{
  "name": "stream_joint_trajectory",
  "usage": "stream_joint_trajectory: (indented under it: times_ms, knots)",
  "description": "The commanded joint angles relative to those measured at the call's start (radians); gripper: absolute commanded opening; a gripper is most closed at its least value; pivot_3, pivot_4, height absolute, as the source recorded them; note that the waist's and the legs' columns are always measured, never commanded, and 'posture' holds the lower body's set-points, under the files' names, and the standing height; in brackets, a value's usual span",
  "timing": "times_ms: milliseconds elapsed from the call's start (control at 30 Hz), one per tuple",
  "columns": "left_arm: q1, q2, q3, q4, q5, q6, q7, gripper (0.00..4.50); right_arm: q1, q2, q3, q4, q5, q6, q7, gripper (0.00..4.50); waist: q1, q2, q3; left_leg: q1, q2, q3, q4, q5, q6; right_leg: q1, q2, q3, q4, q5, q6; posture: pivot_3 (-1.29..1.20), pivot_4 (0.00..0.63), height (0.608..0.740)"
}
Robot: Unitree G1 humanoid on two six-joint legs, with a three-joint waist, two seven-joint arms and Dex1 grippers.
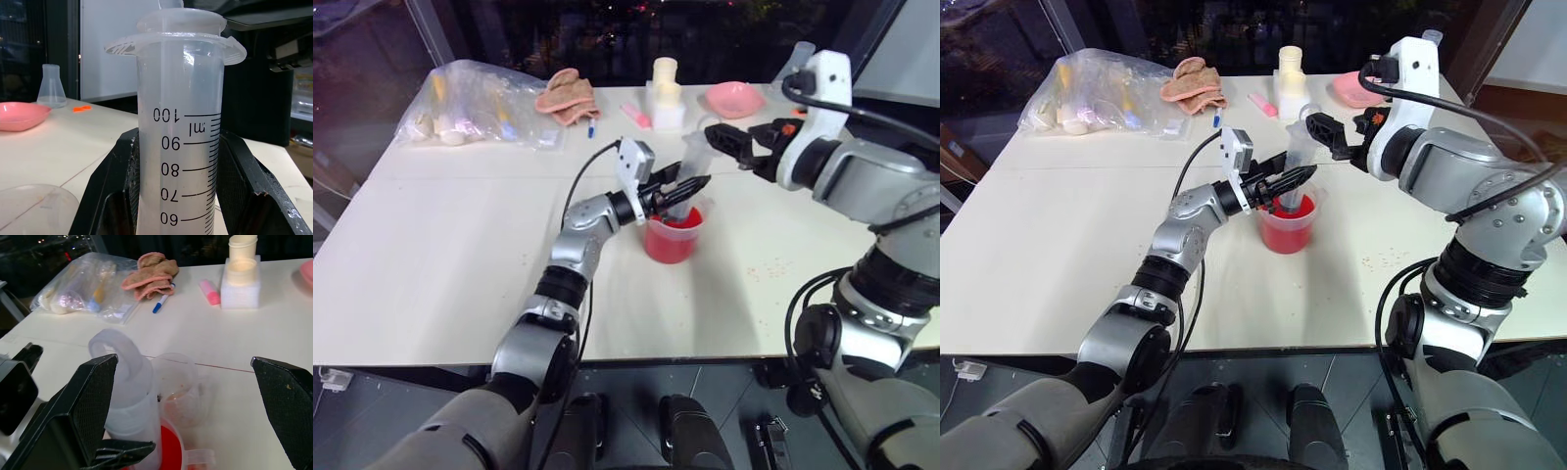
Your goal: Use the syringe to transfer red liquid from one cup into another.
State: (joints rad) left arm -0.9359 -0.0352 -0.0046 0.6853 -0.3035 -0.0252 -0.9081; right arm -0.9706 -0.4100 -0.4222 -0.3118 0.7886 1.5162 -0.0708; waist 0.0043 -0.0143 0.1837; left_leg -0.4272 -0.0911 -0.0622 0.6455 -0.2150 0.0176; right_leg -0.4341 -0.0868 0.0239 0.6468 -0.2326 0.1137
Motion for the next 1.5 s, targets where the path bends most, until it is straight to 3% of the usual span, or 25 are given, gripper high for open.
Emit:
stream_joint_trajectory:
  times_ms: [33, 100, 300, 333, 733, 1500]
  knots:
    - [-0.007, -0.005, -0.006, -0.049, -0.007, 0.000, -0.005, 1.55, -0.026, 0.017, 0.020, 0.006, -0.049, -0.039, -0.008, 3.96, -0.001, 0.000, 0.000, 0.000, 0.000, 0.000, 0.000, 0.000, 0.000, 0.000, 0.000, 0.000, 0.000, 0.000, 0.000, 0.00, 0.150, 0.740]
    - [-0.005, -0.006, -0.008, -0.051, -0.007, 0.002, -0.008, 1.55, -0.036, 0.029, 0.032, 0.012, -0.066, -0.051, -0.008, 3.24, -0.003, 0.000, 0.000, 0.000, 0.000, 0.000, 0.000, 0.000, 0.000, 0.000, 0.000, 0.000, 0.000, 0.000, 0.000, 0.00, 0.150, 0.740]
    - [-0.013, -0.028, -0.019, -0.038, -0.003, 0.002, 0.000, 1.55, -0.067, 0.082, 0.047, 0.008, -0.074, -0.059, -0.003, 0.25, -0.005, 0.000, 0.000, 0.000, 0.000, 0.000, 0.000, 0.000, 0.000, 0.000, 0.000, 0.000, 0.000, 0.000, 0.000, 0.00, 0.150, 0.740]
    - [-0.015, -0.030, -0.020, -0.038, -0.003, 0.003, 0.000, 1.55, -0.068, 0.090, 0.047, 0.006, -0.077, -0.058, -0.003, 0.03, -0.003, 0.000, 0.000, 0.000, 0.000, 0.000, 0.000, 0.000, 0.000, 0.000, 0.000, 0.000, 0.000, 0.000, 0.000, 0.00, 0.150, 0.740]
    - [-0.025, -0.042, -0.018, 0.016, -0.001, 0.011, -0.018, 1.55, -0.090, 0.129, 0.017, -0.069, -0.097, -0.057, 0.002, 0.03, -0.003, 0.000, 0.000, 0.000, 0.000, 0.000, 0.000, 0.000, 0.000, 0.000, 0.000, 0.000, 0.000, 0.000, 0.000, 0.00, 0.150, 0.740]
    - [0.011, -0.050, -0.032, 0.026, 0.017, 0.005, -0.025, 1.55, -0.177, 0.100, -0.020, -0.042, -0.102, -0.061, 0.023, 0.03, -0.016, 0.000, 0.000, 0.000, 0.000, 0.000, -0.001, 0.000, 0.000, 0.000, 0.000, 0.000, 0.000, 0.000, 0.000, 0.00, 0.150, 0.740]
